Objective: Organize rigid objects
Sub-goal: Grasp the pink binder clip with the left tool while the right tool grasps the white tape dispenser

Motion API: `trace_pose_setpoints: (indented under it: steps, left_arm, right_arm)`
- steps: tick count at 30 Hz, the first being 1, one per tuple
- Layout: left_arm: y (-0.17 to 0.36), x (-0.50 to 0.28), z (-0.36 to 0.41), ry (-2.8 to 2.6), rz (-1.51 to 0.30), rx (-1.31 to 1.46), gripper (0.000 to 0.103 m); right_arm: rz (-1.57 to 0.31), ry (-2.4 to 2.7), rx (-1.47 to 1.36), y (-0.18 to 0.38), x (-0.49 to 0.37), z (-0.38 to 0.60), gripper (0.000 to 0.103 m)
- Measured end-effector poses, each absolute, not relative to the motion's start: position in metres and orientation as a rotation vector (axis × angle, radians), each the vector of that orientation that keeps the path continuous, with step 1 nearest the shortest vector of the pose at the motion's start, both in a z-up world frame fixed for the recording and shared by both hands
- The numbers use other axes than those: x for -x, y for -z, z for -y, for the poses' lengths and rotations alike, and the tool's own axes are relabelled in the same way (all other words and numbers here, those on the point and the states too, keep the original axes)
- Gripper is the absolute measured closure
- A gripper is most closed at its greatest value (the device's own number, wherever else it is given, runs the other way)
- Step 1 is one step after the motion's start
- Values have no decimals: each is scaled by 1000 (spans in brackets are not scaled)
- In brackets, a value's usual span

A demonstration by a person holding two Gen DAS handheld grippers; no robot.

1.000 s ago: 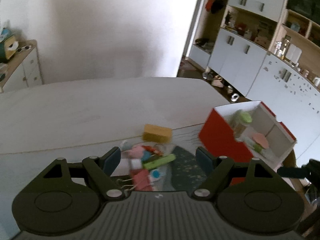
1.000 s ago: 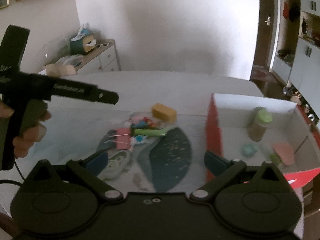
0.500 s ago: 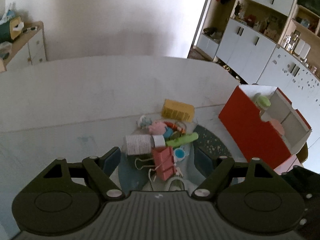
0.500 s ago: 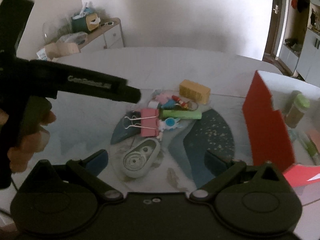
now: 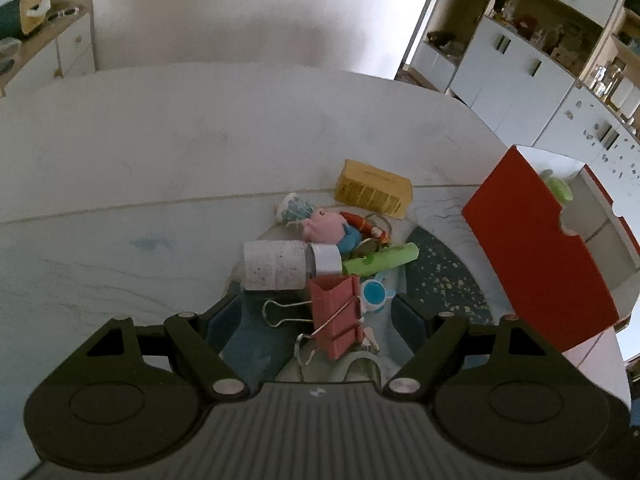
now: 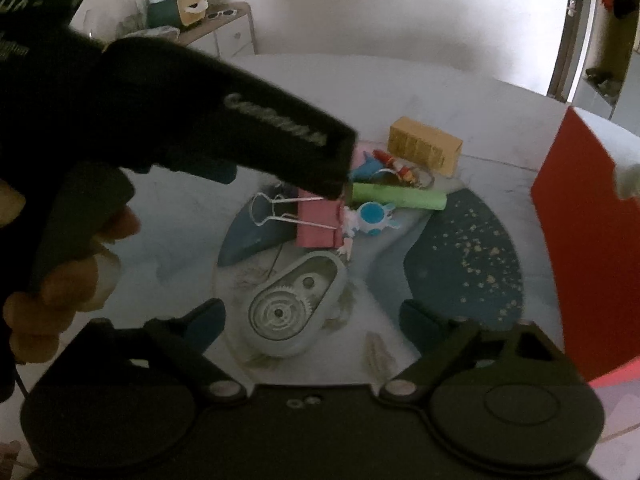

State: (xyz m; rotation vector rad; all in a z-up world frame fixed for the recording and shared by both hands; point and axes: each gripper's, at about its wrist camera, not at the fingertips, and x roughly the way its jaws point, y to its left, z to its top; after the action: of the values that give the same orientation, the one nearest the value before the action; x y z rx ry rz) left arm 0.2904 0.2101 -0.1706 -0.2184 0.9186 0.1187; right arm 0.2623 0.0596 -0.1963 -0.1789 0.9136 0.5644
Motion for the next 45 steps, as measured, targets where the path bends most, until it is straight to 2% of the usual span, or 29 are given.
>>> trace_pose_setpoints:
  steps: [11, 13, 16, 18, 19, 22, 25, 31, 35, 45]
  left_arm:
    - [177, -309, -202, -116, -954, 194, 23]
    - [179, -311, -202, -105, -965, 191, 32]
    - [181, -314, -203, -104, -973, 197, 34]
    - [182, -315, -204, -108, -980, 197, 45]
    - [183, -316, -204, -106, -987, 203, 48]
    - [185, -317, -203, -105, -994, 207, 49]
    - [186, -318, -202, -101, -999, 202, 59]
    - [189, -318, -208, -101, -1002, 241, 68]
    - [191, -319, -210, -99, -999, 257, 69]
    - [186, -305, -208, -72, -965, 236, 71]
  right_arm:
    - [-937, -569, 216, 208, -274, -76, 21]
    - [-940, -572, 213, 210, -275, -77, 20]
    - [-944, -578, 210, 212, -277, -77, 20]
    - [-953, -585, 211, 213, -277, -78, 20]
    - [-961, -592, 223, 215, -277, -80, 21]
    - [-957, -609, 266, 217, -273, -86, 22]
    - [-952, -605, 285, 218, -270, -89, 28]
    - [-956, -590, 276, 216, -266, -83, 39]
    - [-955, -572, 252, 215, -263, -74, 44]
    - [-957, -523, 175, 206, -262, -22, 48]
